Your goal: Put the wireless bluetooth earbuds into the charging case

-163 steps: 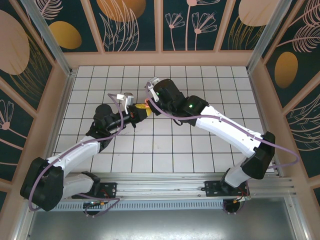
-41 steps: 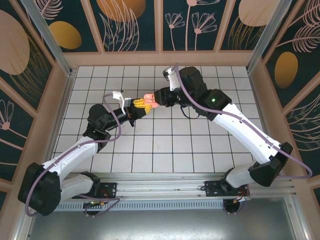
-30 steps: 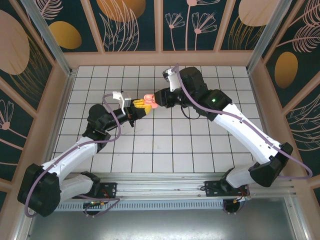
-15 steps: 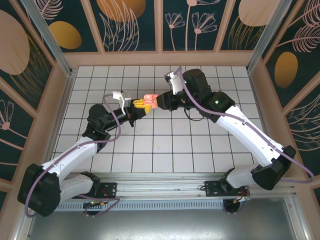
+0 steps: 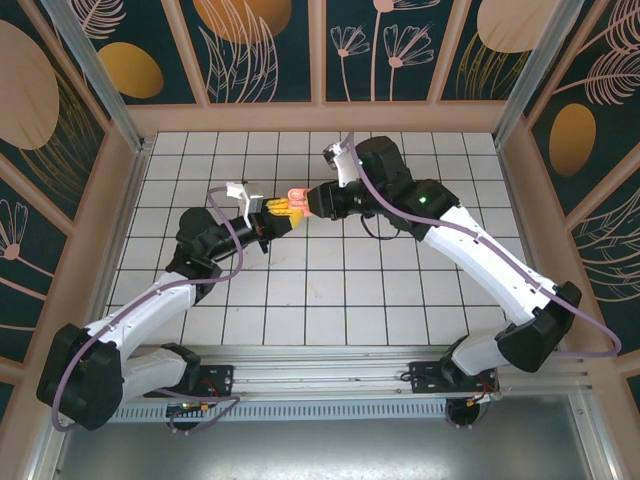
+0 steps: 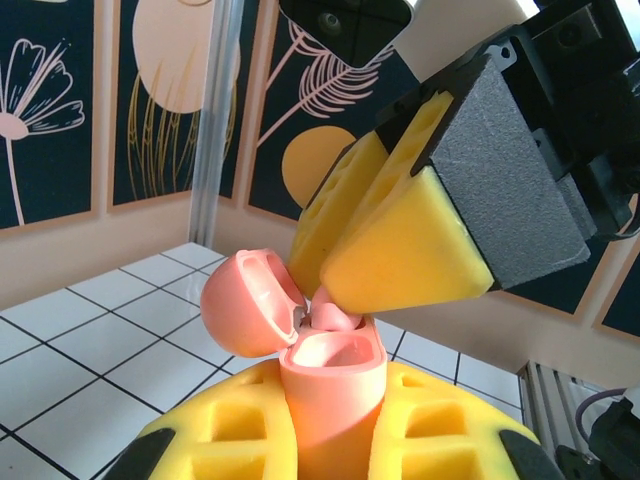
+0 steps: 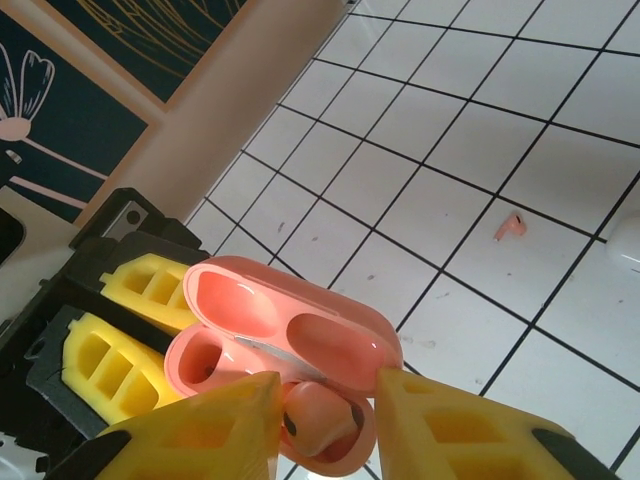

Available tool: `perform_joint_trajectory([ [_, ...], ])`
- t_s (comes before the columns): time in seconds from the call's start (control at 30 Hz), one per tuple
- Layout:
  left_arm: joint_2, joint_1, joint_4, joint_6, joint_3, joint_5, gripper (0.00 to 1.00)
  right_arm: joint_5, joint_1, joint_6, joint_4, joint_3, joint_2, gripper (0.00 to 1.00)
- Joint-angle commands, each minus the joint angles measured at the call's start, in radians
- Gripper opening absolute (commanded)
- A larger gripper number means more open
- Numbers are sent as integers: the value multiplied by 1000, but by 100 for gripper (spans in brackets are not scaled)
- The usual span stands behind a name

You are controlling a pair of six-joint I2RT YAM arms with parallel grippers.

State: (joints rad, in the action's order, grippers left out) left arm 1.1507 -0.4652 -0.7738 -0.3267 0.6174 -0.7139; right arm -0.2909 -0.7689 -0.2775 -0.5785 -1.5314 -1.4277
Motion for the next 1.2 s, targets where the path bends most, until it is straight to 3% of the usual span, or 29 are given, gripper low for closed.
perform_joint_trajectory([
  [0.0, -11, -7, -65, -5, 27, -26, 0, 28, -24, -27, -16, -48, -13, 34],
  [0.2, -33, -6, -47, 15, 18, -18, 0, 105, -14, -53, -35, -75, 30, 44],
  [0.4, -49, -7, -51, 12, 3, -20, 0, 77, 3, -71, 4, -57, 78, 48],
  [0.77, -70, -6, -139, 54, -47, -61, 0, -65, -3, -99, 98, 80, 127, 33],
  [1.17, -103, -6, -88, 115, -48, -56, 0, -30, -36, -132, 105, 134, 115, 24],
])
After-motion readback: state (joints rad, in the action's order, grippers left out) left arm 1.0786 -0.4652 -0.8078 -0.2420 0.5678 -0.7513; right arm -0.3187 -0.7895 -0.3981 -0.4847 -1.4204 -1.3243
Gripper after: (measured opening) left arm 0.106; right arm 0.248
